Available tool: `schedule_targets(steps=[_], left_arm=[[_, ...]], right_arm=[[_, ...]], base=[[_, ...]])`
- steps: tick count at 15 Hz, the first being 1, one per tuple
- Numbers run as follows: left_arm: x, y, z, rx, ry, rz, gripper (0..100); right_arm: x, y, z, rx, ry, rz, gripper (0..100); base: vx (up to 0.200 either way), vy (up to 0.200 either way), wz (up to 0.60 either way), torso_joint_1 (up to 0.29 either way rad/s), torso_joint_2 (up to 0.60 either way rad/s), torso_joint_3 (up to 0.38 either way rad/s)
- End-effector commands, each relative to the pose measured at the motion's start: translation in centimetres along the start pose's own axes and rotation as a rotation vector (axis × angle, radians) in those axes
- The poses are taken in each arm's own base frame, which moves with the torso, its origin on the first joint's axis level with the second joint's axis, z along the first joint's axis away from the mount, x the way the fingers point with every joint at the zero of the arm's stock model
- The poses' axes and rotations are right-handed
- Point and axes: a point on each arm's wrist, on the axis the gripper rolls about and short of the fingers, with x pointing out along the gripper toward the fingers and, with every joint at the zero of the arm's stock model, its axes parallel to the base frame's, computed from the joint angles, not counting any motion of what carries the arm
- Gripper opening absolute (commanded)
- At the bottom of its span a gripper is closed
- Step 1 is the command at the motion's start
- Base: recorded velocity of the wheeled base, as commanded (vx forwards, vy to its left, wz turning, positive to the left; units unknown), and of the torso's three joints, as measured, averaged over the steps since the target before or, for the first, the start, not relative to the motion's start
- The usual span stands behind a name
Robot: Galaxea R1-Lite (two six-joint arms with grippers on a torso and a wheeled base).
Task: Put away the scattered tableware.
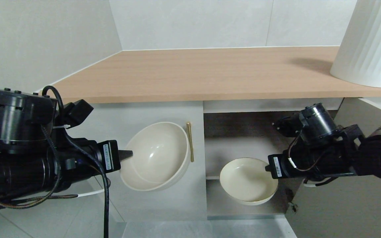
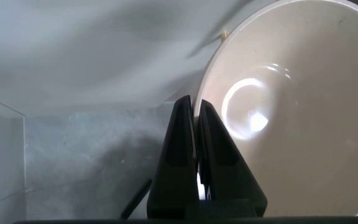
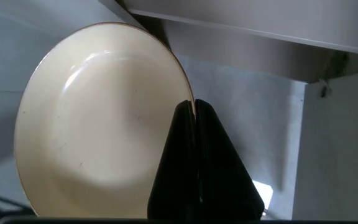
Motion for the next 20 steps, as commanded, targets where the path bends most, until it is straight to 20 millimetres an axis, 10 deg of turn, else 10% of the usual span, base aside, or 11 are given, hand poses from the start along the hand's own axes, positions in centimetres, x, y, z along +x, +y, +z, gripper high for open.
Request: schedule_targets(steps=[1, 9, 20], left_arm=[[0.1, 0.0, 0.0, 0.0, 0.002, 0.001, 0], [0.3, 0.1, -0.1, -0.001, 0.01, 0.007, 0], [0.5, 0.1, -0.2, 0.0, 0.017, 0.009, 0]], right_arm=[[4.2, -0.3, -1.5, -0.006, 0.075, -0.028, 0], [12.3, -2.1, -2.7, 0.037, 0.01, -0.096, 0], [17.7, -6.9, -1.3, 0.145, -0.194, -0.279, 0]], base=[[0.0, 0.0, 0.0, 0.0, 0.0, 0.0], [0.0, 0.0, 0.0, 0.0, 0.0, 0.0], [0.0, 0.0, 0.0, 0.0, 0.0, 0.0]])
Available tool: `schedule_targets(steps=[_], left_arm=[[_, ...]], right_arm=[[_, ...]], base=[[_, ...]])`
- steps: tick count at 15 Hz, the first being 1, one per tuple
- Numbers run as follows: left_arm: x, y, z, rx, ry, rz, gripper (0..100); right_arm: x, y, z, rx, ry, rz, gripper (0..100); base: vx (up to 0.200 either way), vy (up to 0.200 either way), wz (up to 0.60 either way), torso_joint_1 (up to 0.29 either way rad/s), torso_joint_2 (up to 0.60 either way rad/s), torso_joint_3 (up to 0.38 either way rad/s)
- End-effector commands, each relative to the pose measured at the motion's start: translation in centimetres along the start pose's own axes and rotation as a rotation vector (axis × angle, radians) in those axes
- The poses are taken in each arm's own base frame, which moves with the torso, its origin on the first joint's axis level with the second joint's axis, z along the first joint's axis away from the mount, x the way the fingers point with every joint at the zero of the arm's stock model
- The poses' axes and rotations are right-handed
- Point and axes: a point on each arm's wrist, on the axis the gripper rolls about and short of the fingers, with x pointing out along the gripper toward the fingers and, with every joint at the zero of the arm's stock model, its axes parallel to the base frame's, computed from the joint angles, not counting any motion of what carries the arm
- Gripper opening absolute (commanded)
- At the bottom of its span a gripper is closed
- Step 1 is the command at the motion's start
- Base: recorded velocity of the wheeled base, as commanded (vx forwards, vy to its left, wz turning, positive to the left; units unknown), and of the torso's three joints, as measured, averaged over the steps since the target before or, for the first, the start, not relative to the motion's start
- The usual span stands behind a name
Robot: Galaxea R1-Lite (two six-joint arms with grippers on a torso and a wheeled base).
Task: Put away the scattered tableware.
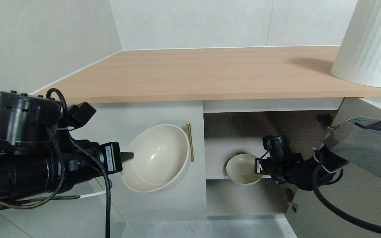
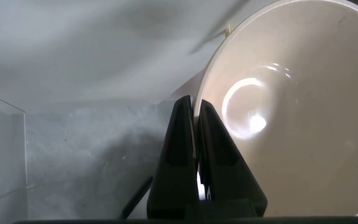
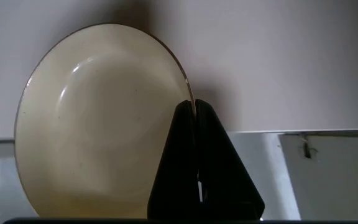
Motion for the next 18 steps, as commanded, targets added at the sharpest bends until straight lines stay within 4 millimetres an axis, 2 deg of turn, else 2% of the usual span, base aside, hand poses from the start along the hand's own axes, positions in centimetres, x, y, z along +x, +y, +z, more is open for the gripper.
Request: schedule_targets(steps=[1, 10, 18], left_arm=[[0.0, 0.0, 0.0, 0.0, 0.002, 0.001, 0], [1.4, 0.2, -0.4, 0.0, 0.042, 0.019, 0], [1.9, 0.3, -0.6, 0.0, 0.057, 0.026, 0]], right_arm=[[1.1, -0.3, -0.1, 0.008, -0.003, -0.024, 0], [4.4, -1.1, 1.3, 0.051, -0.074, -0.1, 0], [4.9, -1.3, 1.5, 0.059, -0.083, -0.104, 0]], base=[[0.0, 0.0, 0.0, 0.0, 0.0, 0.0], [0.0, 0.0, 0.0, 0.0, 0.0, 0.0], [0.0, 0.0, 0.0, 0.0, 0.0, 0.0]])
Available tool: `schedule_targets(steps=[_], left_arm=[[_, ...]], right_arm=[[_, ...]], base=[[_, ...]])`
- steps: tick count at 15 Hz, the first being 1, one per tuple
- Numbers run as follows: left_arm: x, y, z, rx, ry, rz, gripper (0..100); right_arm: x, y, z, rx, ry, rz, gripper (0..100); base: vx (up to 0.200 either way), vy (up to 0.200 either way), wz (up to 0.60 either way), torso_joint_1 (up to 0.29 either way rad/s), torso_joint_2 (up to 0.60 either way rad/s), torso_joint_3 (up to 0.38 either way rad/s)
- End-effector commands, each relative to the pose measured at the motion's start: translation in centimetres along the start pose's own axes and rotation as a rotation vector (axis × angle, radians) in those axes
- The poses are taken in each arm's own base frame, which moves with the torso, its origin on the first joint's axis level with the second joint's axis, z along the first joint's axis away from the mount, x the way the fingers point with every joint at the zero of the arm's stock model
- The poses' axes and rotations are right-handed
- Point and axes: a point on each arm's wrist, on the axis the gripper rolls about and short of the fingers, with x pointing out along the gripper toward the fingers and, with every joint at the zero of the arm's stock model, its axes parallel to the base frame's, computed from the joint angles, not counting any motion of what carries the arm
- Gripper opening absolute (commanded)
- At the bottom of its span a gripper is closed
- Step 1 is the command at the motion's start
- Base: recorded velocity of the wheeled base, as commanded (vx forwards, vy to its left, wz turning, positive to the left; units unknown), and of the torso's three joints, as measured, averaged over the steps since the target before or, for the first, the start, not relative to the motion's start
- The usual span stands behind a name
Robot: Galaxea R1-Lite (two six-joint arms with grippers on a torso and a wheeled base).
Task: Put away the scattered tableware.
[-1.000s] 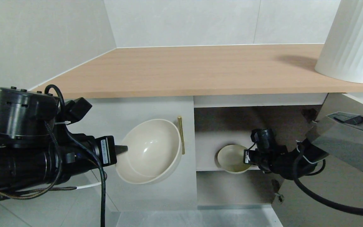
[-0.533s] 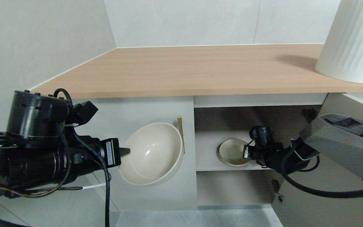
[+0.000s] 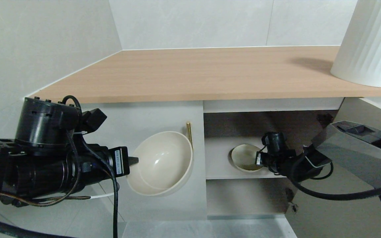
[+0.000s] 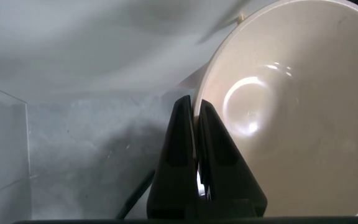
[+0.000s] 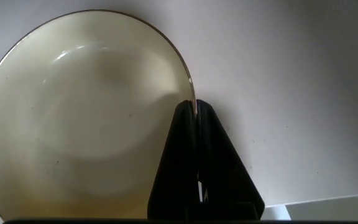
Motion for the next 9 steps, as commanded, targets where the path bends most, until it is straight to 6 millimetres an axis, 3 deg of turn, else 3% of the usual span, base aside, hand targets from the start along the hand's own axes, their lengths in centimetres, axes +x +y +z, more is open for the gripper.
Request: schedule_targets(steps=[1, 3, 4, 9], left_arm=[[0.17, 0.02, -0.04, -0.001, 0.005, 0.003, 0], [0.3, 0.03, -0.06, -0.001, 0.007, 0.004, 0], [0.35, 0.04, -0.07, -0.001, 0.009, 0.005, 0], [0.8, 0.03, -0.22, -0.001, 0.024, 0.008, 0]], right_arm=[[0.05, -0.02, 0.04, 0.002, -0.001, 0.0, 0], [0.05, -0.02, 0.04, 0.002, -0.001, 0.0, 0], [0.05, -0.01, 0.06, 0.002, -0.003, 0.0, 100], [-0.19, 0.0, 0.56, 0.017, -0.015, 0.004, 100]], base=[[0.0, 0.0, 0.0, 0.0, 0.0, 0.0], [0.0, 0.0, 0.0, 0.0, 0.0, 0.0], [0.0, 0.0, 0.0, 0.0, 0.0, 0.0], [0.0, 0.0, 0.0, 0.0, 0.0, 0.0]])
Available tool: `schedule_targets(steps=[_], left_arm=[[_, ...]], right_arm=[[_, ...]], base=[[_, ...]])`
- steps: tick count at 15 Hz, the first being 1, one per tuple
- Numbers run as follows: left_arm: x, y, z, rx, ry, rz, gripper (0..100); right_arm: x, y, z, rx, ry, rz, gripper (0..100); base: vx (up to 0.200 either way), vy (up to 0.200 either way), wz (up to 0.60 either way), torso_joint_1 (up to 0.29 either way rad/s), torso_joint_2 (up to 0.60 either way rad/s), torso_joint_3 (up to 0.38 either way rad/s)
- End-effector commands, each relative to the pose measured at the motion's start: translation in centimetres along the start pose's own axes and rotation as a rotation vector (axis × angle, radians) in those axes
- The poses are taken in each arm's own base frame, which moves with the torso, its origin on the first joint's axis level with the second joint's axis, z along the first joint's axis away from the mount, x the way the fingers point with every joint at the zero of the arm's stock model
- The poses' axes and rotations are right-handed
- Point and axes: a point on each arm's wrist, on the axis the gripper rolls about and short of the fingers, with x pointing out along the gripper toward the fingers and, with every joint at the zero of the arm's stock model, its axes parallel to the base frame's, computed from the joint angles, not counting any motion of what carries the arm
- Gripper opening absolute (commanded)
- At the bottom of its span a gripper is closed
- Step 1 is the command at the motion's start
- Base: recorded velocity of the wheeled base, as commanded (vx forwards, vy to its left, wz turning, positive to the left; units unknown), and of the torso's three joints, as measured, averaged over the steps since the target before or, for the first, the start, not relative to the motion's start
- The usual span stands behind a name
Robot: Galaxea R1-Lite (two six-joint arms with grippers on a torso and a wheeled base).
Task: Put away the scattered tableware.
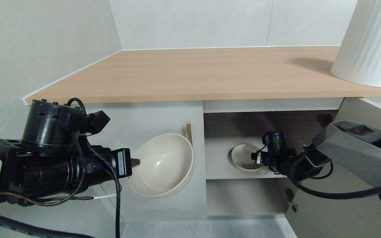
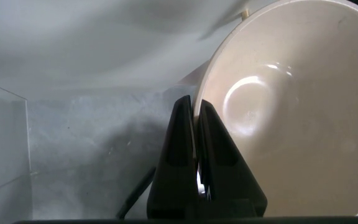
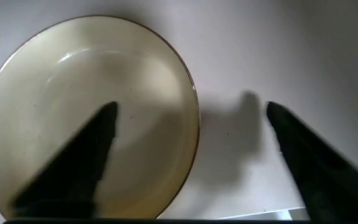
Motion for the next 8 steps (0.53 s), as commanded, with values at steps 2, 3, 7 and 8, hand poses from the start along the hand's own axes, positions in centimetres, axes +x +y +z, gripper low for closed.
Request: schedule_targets(steps=[2, 3, 7, 8], left_arm=[[1.0, -0.1, -0.3, 0.004, 0.03, 0.008, 0], [1.5, -0.2, -0.5, 0.006, 0.046, 0.011, 0], [4.0, -0.5, -2.3, 0.029, 0.149, 0.038, 0], [4.9, -0.9, -3.0, 0.042, 0.183, 0.045, 0]], right_arm=[[-1.2, 0.1, 0.8, 0.004, -0.01, 0.01, 100], [-2.4, -0.1, 1.0, -0.001, -0.004, 0.019, 100], [-8.1, 1.7, 1.5, -0.045, 0.02, 0.164, 100], [-9.5, 2.2, 1.4, -0.06, 0.035, 0.212, 100]], base=[[0.0, 0.0, 0.0, 0.0, 0.0, 0.0], [0.0, 0.0, 0.0, 0.0, 0.0, 0.0], [0.0, 0.0, 0.0, 0.0, 0.0, 0.0], [0.0, 0.0, 0.0, 0.0, 0.0, 0.0]])
